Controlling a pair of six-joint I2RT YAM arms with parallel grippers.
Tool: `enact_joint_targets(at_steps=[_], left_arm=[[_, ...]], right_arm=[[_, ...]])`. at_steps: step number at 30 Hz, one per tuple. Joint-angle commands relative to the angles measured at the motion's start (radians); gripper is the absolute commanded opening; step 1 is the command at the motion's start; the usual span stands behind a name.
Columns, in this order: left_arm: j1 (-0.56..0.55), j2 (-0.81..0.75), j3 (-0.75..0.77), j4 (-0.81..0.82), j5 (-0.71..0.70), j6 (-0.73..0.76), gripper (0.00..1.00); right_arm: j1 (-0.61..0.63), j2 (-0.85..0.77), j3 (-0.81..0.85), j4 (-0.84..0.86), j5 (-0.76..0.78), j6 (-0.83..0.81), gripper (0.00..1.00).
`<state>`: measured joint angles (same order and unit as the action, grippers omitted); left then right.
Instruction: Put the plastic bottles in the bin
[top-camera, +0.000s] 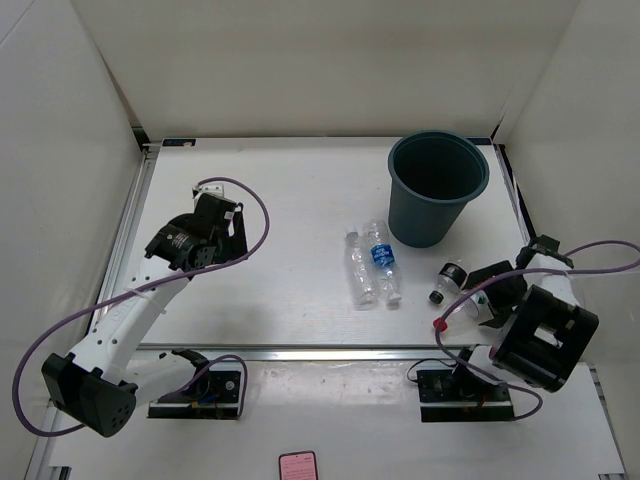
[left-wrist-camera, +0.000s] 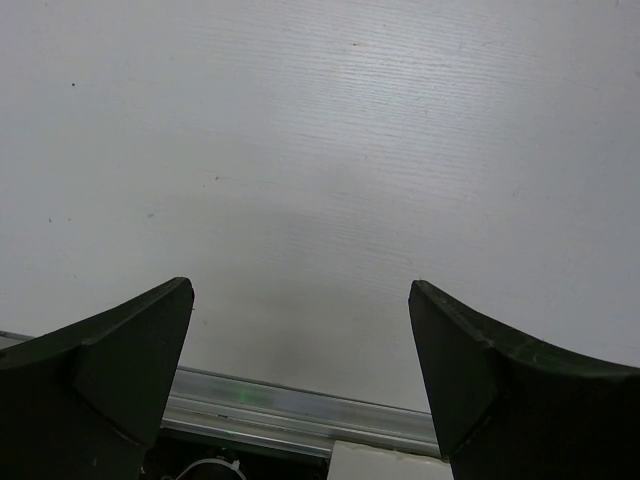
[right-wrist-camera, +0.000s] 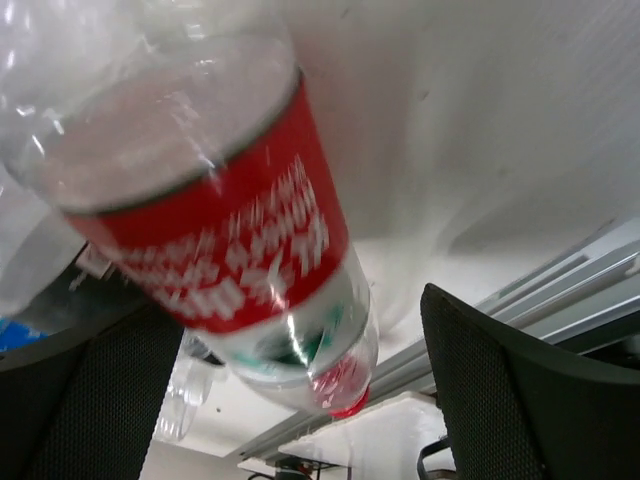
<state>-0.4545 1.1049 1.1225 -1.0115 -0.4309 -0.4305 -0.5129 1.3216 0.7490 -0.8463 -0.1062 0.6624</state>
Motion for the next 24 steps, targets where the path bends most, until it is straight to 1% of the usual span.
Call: enact_joint_targets(at_steps=[1,3,4,7,8,11,13,14,15,16,17,19,20,21,23,24], left_arm=[[-0.006,-0.016,-0.001,-0.001,-0.023,0.001,1.0],[-0.006,-0.016,-0.001,-0.001,-0.023,0.001,1.0],[-0.006,-0.007,-0.001,-0.001,-0.032,-0.008,1.0],[-0.006,-0.007,-0.001,-0.001,-0.032,-0.008,1.0],[-0.006,-0.007,-0.001,-0.001,-0.032,-0.008,1.0],[-0.006,-0.007,-0.001,-0.001,-0.032,-0.008,1.0],[-0.006,-0.007,-0.001,-0.001,-0.032,-0.008,1.0],[-0.006,-0.007,-0.001,-0.001,-0.032,-0.008,1.0],[-0.006,-0.007,-0.001,-0.001,-0.032,-0.008,1.0],[-0.006,-0.007,-0.001,-0.001,-0.032,-0.008,1.0],[-0.006,-0.007,-0.001,-0.001,-0.032,-0.008,1.0],[-0.006,-0.007,-0.001,0.008,-0.032,-0.008,1.0],[-0.006,-0.007,-0.001,0.017,-0.022,0.001,1.0],[-0.006,0.002,-0.001,0.017,-0.022,0.001,1.0],[-0.006,0.003,-0.001,0.017,-0.011,0.001,1.0],[-0.006,0.003,-0.001,0.017,-0.011,0.01,1.0]], right_arm=[[-0.018,0.045,-0.007,0.038,0.048,-0.024,0.99],[-0.029,0.063,-0.007,0.038,0.065,-0.024,0.94],[-0.041,0.076,-0.007,0.047,0.065,-0.024,0.89],[-0.068,0.085,-0.007,0.047,0.074,-0.024,0.79],[-0.082,0.085,-0.007,0.038,0.074,-0.024,0.7],[-0.082,0.051,0.042,-0.029,0.1,-0.006,0.55],[-0.082,-0.002,0.079,-0.072,0.1,0.003,0.5],[-0.073,-0.028,0.105,-0.147,0.1,0.012,0.47],[-0.061,-0.044,0.146,-0.175,0.1,0.013,0.45],[-0.029,-0.061,0.162,-0.201,0.111,0.013,0.44],[-0.015,-0.105,0.176,-0.255,0.111,0.013,0.4],[0.005,-0.162,0.203,-0.298,0.122,0.032,0.37],[0.005,-0.224,0.216,-0.342,0.105,0.042,0.35],[0.005,-0.26,0.233,-0.359,0.082,0.042,0.35],[0.005,-0.347,0.338,-0.385,0.034,0.054,0.33],[0.005,-0.367,0.393,-0.395,-0.016,0.054,0.33]])
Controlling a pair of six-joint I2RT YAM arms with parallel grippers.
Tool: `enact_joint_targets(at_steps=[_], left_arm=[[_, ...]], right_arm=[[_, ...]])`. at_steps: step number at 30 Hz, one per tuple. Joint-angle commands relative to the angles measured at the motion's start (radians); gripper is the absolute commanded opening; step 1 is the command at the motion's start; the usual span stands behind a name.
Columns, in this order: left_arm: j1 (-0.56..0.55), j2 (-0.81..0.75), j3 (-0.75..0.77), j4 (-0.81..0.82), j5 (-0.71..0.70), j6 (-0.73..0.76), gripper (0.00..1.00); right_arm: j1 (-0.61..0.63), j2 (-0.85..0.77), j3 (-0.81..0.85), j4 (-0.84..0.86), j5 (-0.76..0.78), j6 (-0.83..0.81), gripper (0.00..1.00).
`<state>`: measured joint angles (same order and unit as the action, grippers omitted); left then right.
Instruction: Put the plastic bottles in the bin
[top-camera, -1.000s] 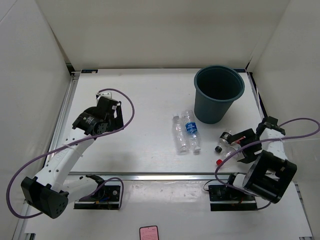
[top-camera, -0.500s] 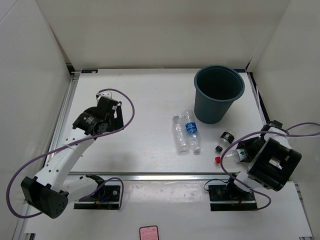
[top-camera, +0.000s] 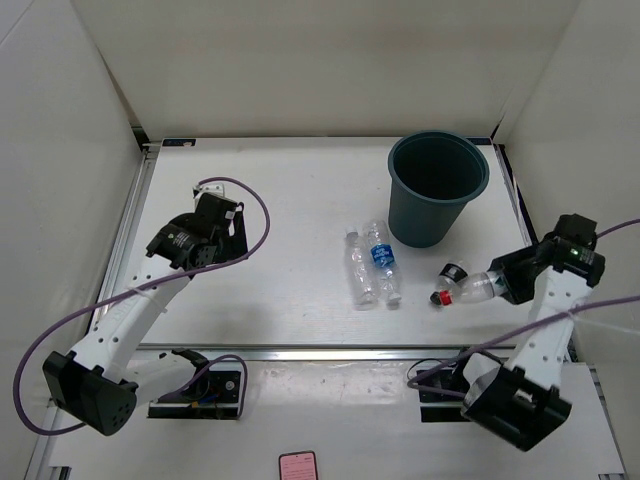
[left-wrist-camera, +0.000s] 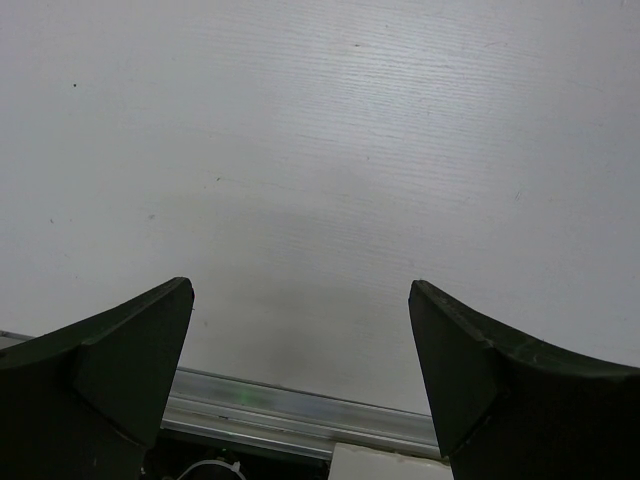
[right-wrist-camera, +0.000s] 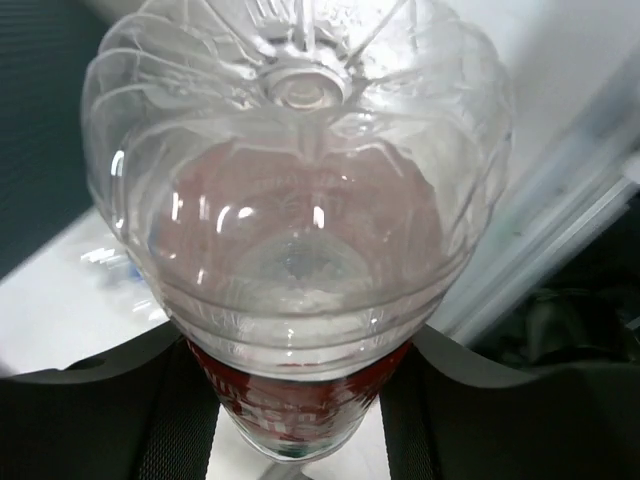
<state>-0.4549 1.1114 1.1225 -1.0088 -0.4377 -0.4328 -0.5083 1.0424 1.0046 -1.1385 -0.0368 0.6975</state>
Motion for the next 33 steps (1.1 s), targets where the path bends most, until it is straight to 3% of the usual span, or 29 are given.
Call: enact_joint_targets(at_steps=[1,6,8,11,17,19,23,25,28,29,33], left_arm=[[-0.005,-0.004,-0.001,0.024,0.005,0.012,1.0],[-0.005,-0.004,-0.01,0.024,0.014,0.012,1.0],[-0.005,-0.004,-0.01,0.024,0.014,0.012,1.0],[-0.005,-0.004,-0.01,0.024,0.014,0.012,1.0],[-0.005,-0.013,-0.01,0.024,0.014,0.012,1.0],[-0.014,-0.013,-0.01,0.024,0.014,0.012,1.0],[-0.025,-0.013,-0.01,0.006,-0.005,0.012,1.0],[-0.034,-0.022,-0.01,0.006,-0.015,0.012,1.0],[-0.034,-0.022,-0.023,0.006,-0.026,0.012,1.0],[-0.034,-0.022,-0.032,0.006,-0.026,0.012,1.0],[-0.034,-0.022,-0.032,0.006,-0.026,0.0,1.0]], right_arm=[[0.001,-0.102,0.199,-0.102,-0.106,0.019,0.33],[0.001,-0.009,0.648,0.017,-0.236,0.048,0.32],[0.011,0.074,0.747,0.078,-0.252,0.075,0.3],[0.074,0.192,0.865,0.225,-0.19,0.085,0.3],[0.29,0.524,1.159,0.301,0.007,-0.021,0.28],[0.391,0.577,1.184,0.356,0.127,-0.108,0.33],[0.484,0.648,1.206,0.41,0.218,-0.203,0.52],[0.505,0.657,1.192,0.41,0.245,-0.217,0.54],[0.518,0.605,1.091,0.41,0.276,-0.216,0.94],[0.518,0.564,1.045,0.41,0.285,-0.216,1.0],[0.47,0.435,0.978,0.358,0.345,-0.115,1.0]])
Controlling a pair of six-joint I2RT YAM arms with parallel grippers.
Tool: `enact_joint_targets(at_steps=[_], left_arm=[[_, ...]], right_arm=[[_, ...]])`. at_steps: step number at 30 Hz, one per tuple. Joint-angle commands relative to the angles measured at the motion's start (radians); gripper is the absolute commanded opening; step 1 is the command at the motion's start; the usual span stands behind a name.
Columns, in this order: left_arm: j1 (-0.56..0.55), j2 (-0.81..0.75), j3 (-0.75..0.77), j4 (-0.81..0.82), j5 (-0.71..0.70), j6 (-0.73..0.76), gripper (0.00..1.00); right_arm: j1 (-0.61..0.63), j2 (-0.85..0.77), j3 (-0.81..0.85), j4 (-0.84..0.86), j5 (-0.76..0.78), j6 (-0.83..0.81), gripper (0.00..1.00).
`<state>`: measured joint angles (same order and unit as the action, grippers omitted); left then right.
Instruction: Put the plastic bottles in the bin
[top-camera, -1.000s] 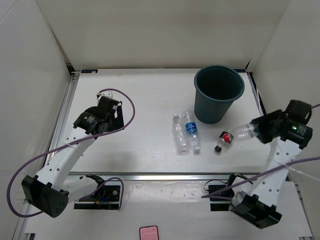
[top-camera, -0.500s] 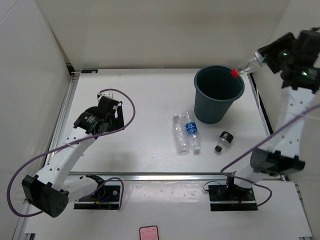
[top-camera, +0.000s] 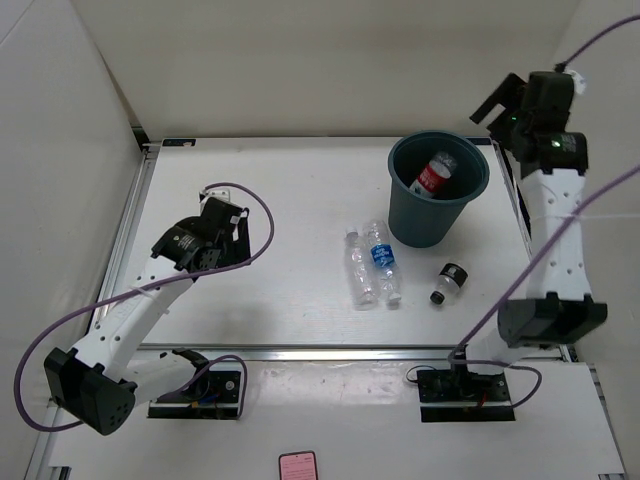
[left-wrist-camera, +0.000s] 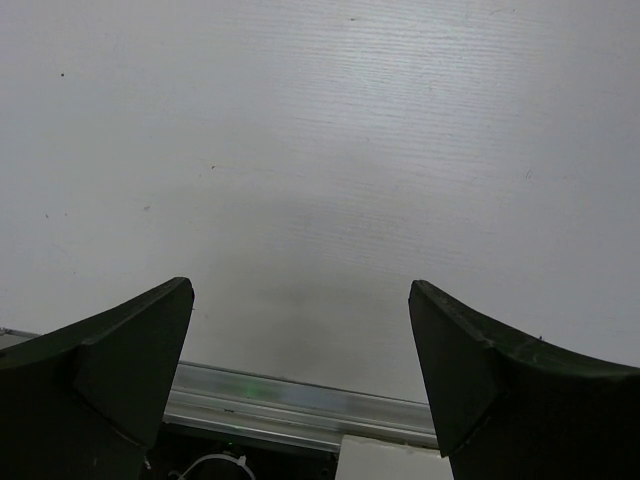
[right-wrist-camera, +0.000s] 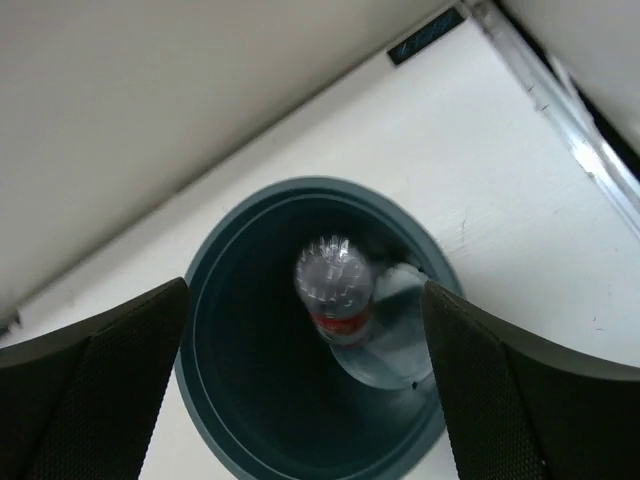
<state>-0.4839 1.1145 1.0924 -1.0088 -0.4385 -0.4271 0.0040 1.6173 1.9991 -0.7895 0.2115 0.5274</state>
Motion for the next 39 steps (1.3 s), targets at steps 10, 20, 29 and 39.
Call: enact_joint_targets(at_steps=[10,20,29,39], left_arm=[[-0.005,-0.045,-0.011,0.101,0.046,0.013,1.0],[-0.005,-0.064,-0.061,0.165,0.133,0.031,1.0],[-0.015,-0.055,-0.071,0.174,0.179,0.031,1.0],[-0.015,-0.045,-0.071,0.184,0.179,0.031,1.0]], right_arm=[[-0.168,-0.672,-0.961,-0.005,-0.121,0.31,1.0],[-0.119,-0.478,-1.229,0.042,-0.192,0.307,1.0],[-0.101,-0.194,-1.119,0.072,-0.106,0.278,1.0],[-0.072,-0.204,-1.06,-0.068,-0.04,0.302,0.44]])
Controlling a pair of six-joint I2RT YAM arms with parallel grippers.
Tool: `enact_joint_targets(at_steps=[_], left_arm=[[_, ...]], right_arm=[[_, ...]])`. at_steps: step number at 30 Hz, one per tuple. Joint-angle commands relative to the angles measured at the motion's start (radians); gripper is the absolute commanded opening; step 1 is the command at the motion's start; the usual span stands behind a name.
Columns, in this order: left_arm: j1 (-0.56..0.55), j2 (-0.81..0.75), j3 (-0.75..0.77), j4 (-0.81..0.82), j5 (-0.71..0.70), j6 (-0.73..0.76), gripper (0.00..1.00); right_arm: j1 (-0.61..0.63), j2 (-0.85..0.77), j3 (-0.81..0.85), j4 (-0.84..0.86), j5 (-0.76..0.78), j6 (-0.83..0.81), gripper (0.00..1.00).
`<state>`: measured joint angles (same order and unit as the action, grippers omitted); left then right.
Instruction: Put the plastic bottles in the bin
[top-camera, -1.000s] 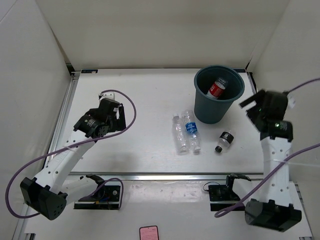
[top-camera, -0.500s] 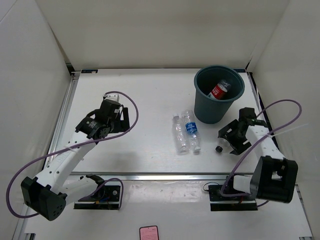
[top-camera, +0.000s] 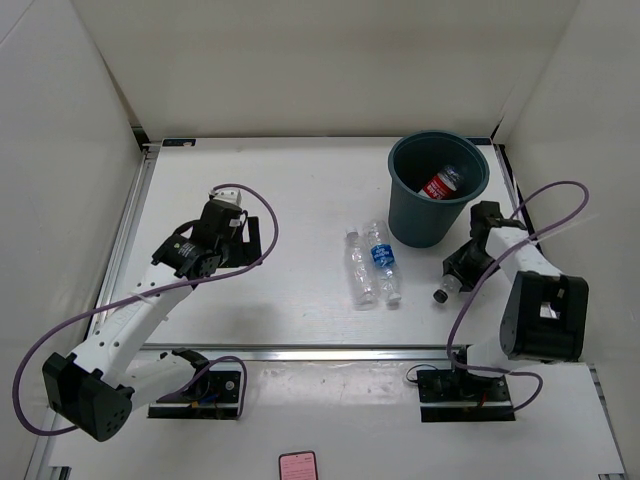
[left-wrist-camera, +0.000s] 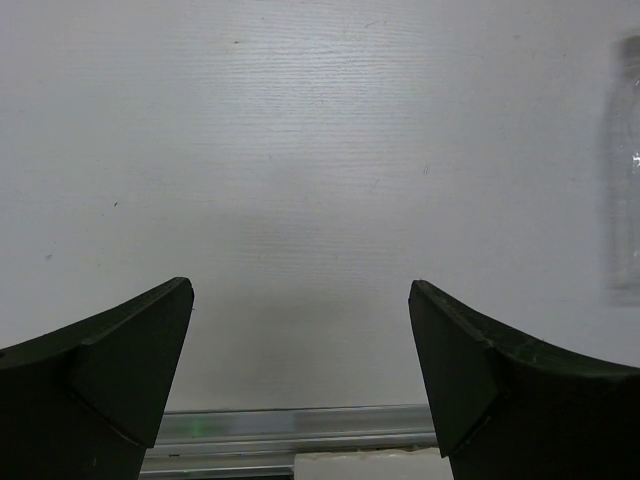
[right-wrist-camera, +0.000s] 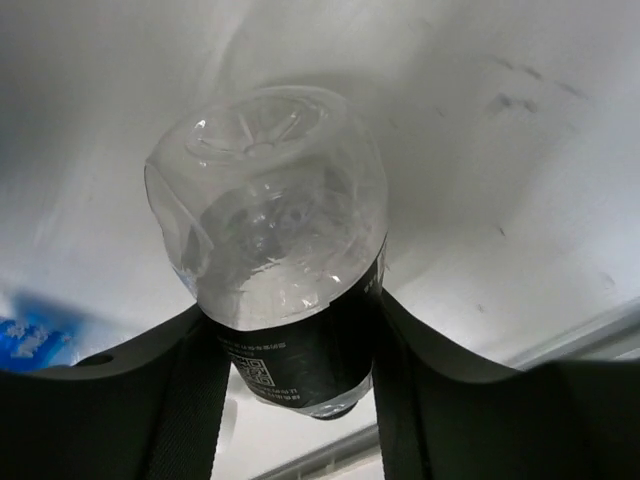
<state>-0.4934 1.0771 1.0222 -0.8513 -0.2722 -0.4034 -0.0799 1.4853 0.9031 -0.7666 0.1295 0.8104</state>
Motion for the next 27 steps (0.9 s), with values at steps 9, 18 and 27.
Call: enact_joint_targets(at_steps=[9,18,27], left_arm=[[-0.014,0.061,0.05,0.072,0.016,0.008,1.0],[-0.014,0.185,0.111,0.207,0.241,0.069,1.0],[-0.014,0.472,0.361,0.248,0.382,0.003,1.0]], right_arm=[[0.048,-0.52,0.455,-0.402,-0.072,0.127,0.28],[0.094,0.081,1.295,-0.333,0.001,-0.071,0.37],[0.104,0.283,1.446,-0.364,-0.151,-0.132,1.0]])
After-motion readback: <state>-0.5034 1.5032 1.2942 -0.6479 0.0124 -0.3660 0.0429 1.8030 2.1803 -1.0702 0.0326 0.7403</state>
